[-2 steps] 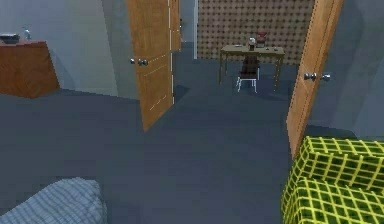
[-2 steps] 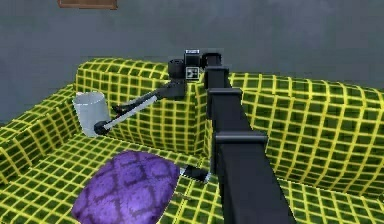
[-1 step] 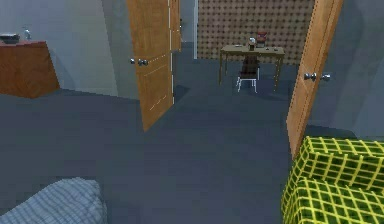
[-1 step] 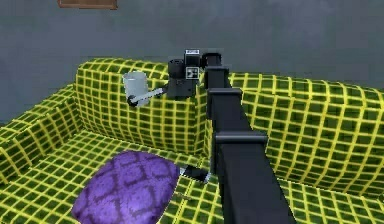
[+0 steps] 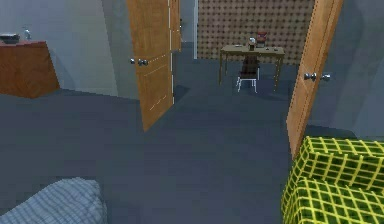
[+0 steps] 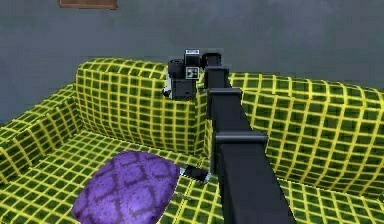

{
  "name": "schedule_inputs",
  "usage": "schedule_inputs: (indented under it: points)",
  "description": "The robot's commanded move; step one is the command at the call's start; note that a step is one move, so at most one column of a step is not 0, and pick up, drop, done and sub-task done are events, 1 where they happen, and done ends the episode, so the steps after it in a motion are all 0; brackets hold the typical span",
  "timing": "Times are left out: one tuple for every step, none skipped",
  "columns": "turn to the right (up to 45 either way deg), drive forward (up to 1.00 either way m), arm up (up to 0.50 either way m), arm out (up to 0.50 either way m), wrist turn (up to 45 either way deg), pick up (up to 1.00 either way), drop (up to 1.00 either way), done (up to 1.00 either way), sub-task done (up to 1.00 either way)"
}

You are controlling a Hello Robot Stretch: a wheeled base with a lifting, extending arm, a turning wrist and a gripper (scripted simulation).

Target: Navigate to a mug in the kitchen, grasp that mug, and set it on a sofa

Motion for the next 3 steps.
schedule_inputs:
  points:
    - [0.0, 0.00, -0.28, 0.00, 0.0, 0.00, 0.00, 0.00, 0.00]
    - [0.0, 0.00, -0.32, 0.00, 0.0, 0.00, 0.00, 0.00, 0.00]
    - [0.0, 0.00, 0.00, 0.00, 0.0, 0.00, 1.00, 0.00, 0.00]
